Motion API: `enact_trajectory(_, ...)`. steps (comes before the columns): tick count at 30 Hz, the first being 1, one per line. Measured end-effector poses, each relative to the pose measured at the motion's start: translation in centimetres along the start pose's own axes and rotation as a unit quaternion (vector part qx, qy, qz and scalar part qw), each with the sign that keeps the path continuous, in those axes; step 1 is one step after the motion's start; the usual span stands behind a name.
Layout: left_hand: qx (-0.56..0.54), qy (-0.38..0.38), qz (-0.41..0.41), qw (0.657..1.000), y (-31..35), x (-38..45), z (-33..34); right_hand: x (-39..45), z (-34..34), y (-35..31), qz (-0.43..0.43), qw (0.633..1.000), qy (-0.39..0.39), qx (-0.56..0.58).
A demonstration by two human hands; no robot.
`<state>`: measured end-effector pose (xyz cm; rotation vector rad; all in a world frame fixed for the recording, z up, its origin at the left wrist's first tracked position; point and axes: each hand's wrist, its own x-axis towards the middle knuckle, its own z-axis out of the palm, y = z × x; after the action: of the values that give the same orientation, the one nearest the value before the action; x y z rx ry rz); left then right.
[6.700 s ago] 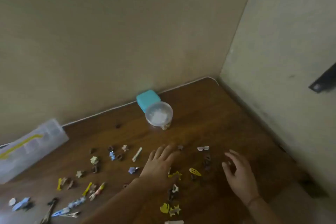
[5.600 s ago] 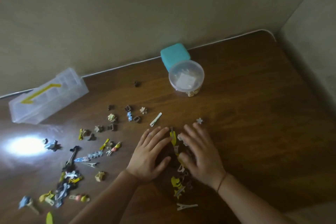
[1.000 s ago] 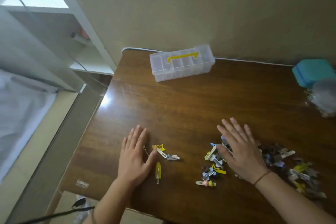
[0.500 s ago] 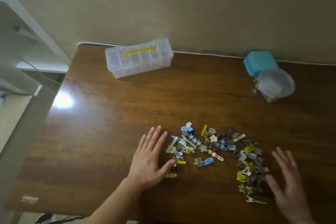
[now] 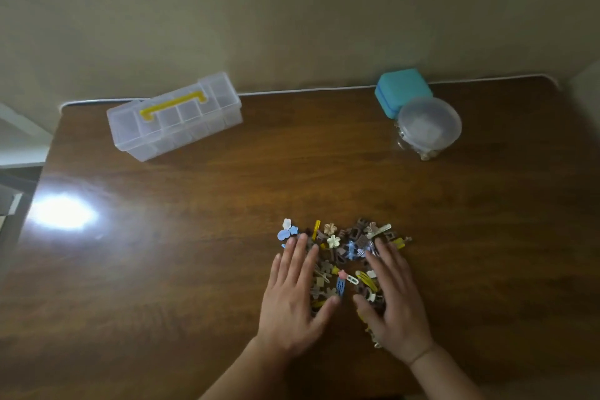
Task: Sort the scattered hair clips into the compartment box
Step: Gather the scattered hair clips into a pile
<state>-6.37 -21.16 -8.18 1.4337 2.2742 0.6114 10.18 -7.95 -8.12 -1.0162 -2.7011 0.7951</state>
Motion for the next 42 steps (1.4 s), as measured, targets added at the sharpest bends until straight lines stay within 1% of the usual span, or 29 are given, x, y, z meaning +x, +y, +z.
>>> enact_trajectory(4,-0.014,0.023,-0.01,1.0,1.0,0.5,0.9,0.4,0.9,-1.3,0.001,1.0,0.004,-0.021)
enact_trajectory(7,-0.026,0.06,-0.014,0.998,-0.3,1.4,-0.3,0.9,-0.3,-0.7,0.007,0.998,0.056,0.009)
enact_trajectory(9,-0.03,0.083,-0.039,0.995,-2.2,2.6,-1.6,2.1,-1.6,0.7,0.013,0.996,0.077,0.038)
enact_trajectory(10,-0.034,0.084,-0.056,0.994,-3.1,3.2,-2.2,2.9,-2.2,1.6,0.016,0.996,0.072,0.045)
enact_trajectory(12,-0.043,0.072,-0.072,0.994,-4.2,4.5,-2.9,4.7,-2.8,2.7,0.021,0.998,0.032,0.049)
enact_trajectory(15,-0.013,0.032,-0.042,0.999,-3.6,5.6,-2.7,6.2,-2.1,2.8,0.003,1.0,-0.022,-0.003)
enact_trajectory(17,-0.002,0.019,-0.02,1.0,-2.7,5.7,-2.0,6.3,-1.4,2.0,-0.007,0.999,-0.033,-0.021)
enact_trajectory(22,-0.016,-0.003,0.005,1.0,-0.6,5.4,-0.7,5.6,0.2,-0.6,-0.033,0.998,-0.052,-0.01)
enact_trajectory(24,-0.036,-0.007,0.012,0.999,-0.1,5.3,-0.6,5.4,0.4,-1.3,-0.035,0.998,-0.048,-0.001)
enact_trajectory(26,-0.056,0.0,0.02,0.998,-0.4,4.8,-1.3,4.8,-0.1,-1.1,-0.025,0.999,-0.019,0.015)
enact_trajectory(28,-0.063,0.013,0.038,0.997,-1.5,3.4,-2.4,3.1,-0.9,-0.2,0.008,0.999,0.025,0.043)
enact_trajectory(30,-0.059,0.029,0.056,0.996,-2.7,0.7,-3.1,0.4,-1.3,0.9,0.047,0.996,0.055,0.053)
enact_trajectory(32,-0.05,0.04,0.058,0.996,-3.2,-2.3,-2.8,-2.0,-0.6,1.1,0.084,0.994,0.049,0.046)
enact_trajectory(34,-0.03,0.032,0.055,0.998,-2.7,-4.4,-1.2,-3.4,0.6,0.8,0.104,0.994,0.035,0.017)
enact_trajectory(38,0.011,0.018,0.03,0.999,-0.5,-4.6,1.4,-3.1,2.2,-1.3,0.123,0.992,0.032,-0.012)
enact_trajectory(42,0.015,0.021,0.049,0.998,1.6,-3.4,2.6,-2.8,3.7,-3.3,0.063,0.998,0.03,-0.001)
